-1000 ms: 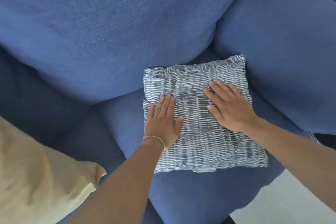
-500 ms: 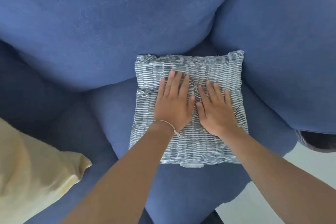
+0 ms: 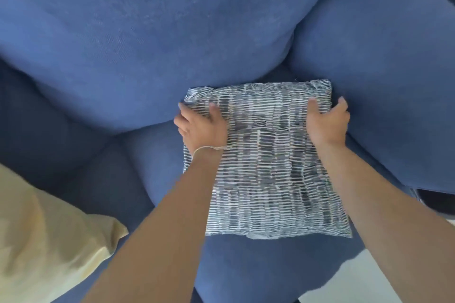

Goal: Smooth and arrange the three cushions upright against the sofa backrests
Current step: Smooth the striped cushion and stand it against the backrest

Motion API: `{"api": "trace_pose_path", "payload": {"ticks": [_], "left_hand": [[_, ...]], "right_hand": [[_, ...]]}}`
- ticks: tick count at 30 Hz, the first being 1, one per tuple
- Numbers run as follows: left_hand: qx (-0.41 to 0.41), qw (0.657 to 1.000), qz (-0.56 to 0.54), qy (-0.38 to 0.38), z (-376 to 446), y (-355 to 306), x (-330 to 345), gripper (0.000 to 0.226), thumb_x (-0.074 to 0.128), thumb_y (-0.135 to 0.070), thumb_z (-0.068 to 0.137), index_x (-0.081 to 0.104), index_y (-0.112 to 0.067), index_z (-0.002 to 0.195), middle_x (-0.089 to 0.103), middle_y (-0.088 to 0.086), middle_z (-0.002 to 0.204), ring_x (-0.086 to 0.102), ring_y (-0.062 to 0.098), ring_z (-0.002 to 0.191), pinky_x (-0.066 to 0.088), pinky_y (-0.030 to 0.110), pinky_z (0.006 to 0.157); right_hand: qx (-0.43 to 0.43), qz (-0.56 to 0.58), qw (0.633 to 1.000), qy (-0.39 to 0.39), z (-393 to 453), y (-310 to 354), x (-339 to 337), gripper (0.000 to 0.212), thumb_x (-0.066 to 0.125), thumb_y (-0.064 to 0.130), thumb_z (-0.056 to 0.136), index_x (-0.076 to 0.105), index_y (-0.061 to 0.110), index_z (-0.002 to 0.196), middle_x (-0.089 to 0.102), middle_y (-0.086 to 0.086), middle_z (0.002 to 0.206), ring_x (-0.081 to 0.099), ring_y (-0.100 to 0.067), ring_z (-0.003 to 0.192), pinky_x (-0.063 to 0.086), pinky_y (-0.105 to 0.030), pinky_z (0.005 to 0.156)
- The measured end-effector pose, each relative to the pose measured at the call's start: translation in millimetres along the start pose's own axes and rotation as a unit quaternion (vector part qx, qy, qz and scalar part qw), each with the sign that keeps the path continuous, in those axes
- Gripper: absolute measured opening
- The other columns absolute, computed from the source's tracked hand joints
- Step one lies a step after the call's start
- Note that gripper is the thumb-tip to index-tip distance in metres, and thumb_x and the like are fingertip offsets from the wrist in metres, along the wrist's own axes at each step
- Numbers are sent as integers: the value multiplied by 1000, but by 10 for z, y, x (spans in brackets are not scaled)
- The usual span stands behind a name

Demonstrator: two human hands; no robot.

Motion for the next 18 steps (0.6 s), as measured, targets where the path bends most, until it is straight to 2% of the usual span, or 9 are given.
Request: {"api": "trace_pose_path", "payload": {"ticks": [1, 3, 5, 8, 9, 11, 13, 14, 18], "left_hand": [[-80, 996, -30, 7, 67, 118, -5, 83, 55, -50, 95, 22, -5, 156, 33, 20, 151, 42, 42, 135, 34, 49, 112], [-149, 986, -69, 15, 146, 285, -85, 80, 54, -54, 95, 28, -5, 153, 45, 18, 147, 49, 39, 131, 39, 46, 107], [-112, 988, -101, 27, 106, 296, -215, 73, 53, -54, 95, 38, -4, 147, 57, 15, 139, 54, 35, 129, 44, 43, 105], [-61, 991, -109, 46, -140, 155, -456, 73, 50, -56, 98, 38, -8, 151, 52, 8, 150, 51, 26, 136, 39, 45, 115], [-52, 990, -126, 41, -211, 107, -560, 66, 50, -54, 99, 46, -11, 147, 58, 4, 144, 58, 20, 128, 43, 43, 113], [-43, 980, -194, 20, -305, 20, -800, 46, 51, -53, 99, 68, -15, 116, 73, -1, 110, 68, 11, 95, 54, 39, 96], [-45, 971, -235, -8, -336, -45, -1077, 45, 52, -55, 98, 70, -16, 85, 73, -3, 84, 66, 11, 77, 56, 35, 80], [-40, 966, -256, -23, -341, -90, -1203, 46, 51, -54, 98, 70, -15, 82, 72, -3, 81, 66, 12, 76, 55, 35, 79], [-27, 949, -314, -34, -359, -170, -1485, 33, 50, -38, 102, 70, -14, 110, 75, -5, 99, 69, 10, 89, 58, 38, 87]], "right_hand": [[54, 29, 998, 28, 11, -23, 58, 85, 57, 51, 97, 18, 10, 160, 35, -12, 162, 38, -33, 146, 34, -40, 114], [74, 63, 994, 52, -17, 24, 111, 71, 61, 49, 95, 39, 10, 151, 56, -7, 141, 52, -31, 134, 41, -33, 103], [51, 110, 992, 34, -64, 61, 59, 49, 66, 50, 91, 62, 15, 127, 68, 4, 116, 66, -26, 114, 50, -35, 98], [71, 207, 973, 74, -254, 155, -5, 38, 69, 51, 89, 74, 16, 103, 77, 1, 101, 74, -23, 96, 59, -42, 92], [75, 231, 965, 95, -316, 211, -21, 37, 70, 51, 88, 76, 16, 98, 80, -1, 98, 75, -24, 95, 60, -45, 92], [49, 257, 958, 116, -436, 398, -65, 35, 71, 49, 88, 78, 15, 94, 81, -1, 97, 77, -25, 95, 59, -50, 94], [2, 281, 951, 130, -531, 664, -116, 29, 69, 44, 92, 78, 18, 99, 81, -1, 102, 76, -24, 99, 58, -51, 96], [-24, 297, 943, 146, -567, 834, -138, 26, 67, 40, 95, 78, 19, 104, 80, -1, 106, 75, -24, 103, 58, -50, 96], [-100, 329, 914, 214, -634, 1330, -221, 18, 59, 22, 102, 74, 19, 111, 78, -3, 112, 73, -25, 110, 58, -43, 90]]}}
Point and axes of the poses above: each hand's wrist, its own z-axis towards the middle knuckle, its own x-axis out of the palm, y = z × x, the point moved 8 cm from there along z, towards the middle knuckle
